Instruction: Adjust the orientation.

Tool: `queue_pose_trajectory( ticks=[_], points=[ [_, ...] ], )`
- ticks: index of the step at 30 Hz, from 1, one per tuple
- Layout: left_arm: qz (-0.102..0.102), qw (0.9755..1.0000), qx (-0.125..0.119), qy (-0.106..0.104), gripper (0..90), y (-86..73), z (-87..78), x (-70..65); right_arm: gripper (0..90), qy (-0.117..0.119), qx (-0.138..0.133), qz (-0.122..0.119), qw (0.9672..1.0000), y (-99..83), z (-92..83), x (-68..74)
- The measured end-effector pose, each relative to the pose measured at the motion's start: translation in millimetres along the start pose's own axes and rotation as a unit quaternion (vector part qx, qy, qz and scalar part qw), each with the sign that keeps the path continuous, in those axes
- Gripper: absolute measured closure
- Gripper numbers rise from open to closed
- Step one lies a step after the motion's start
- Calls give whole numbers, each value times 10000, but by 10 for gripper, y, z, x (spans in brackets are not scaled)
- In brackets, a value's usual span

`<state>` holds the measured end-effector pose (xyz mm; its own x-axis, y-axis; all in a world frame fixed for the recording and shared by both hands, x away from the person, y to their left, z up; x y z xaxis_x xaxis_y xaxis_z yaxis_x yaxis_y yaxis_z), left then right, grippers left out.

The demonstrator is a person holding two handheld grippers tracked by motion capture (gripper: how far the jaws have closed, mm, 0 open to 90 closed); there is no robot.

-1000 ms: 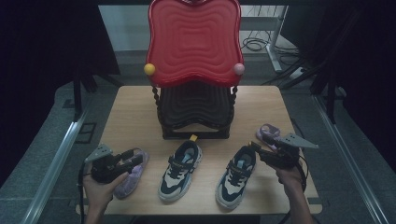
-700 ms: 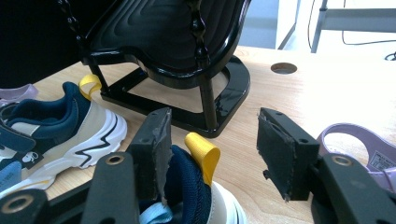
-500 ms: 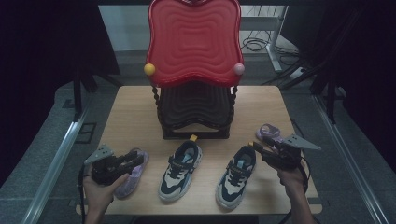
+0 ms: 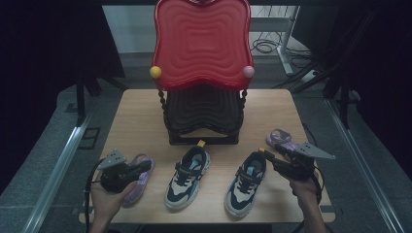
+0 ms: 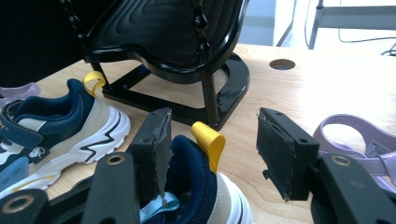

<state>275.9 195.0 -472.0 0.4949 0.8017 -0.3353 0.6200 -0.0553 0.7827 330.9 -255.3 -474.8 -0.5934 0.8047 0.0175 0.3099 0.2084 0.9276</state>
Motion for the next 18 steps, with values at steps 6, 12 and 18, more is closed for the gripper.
queue_pose_trajectory(
  ticks=[6, 12, 18],
  points=[
    [42, 9995, 320, 62, 900, -148, 68, 33, 455, 82, 65, 61, 9999, -52, 33, -6],
    [-95, 9991, 392, 134, 900, -263, 37, 105, 456, 100, 194, 134, 9997, -87, 49, 6],
    [-113, 9980, 608, 158, 900, -343, 22, 165, 456, 71, 262, 142, 9995, -127, 47, 9]
  ],
)
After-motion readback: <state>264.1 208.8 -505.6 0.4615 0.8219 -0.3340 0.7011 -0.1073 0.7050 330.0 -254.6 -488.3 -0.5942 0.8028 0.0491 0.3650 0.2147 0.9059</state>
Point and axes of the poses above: each handheld gripper's, and its own axes: z roughly forward along the jaws, y roughly out of its top, x roughly to its left, the point moved 6 cm from there along z, roughly forward along the jaws, and after that the axes turned 8 degrees about -z, right-handed, at the moved point
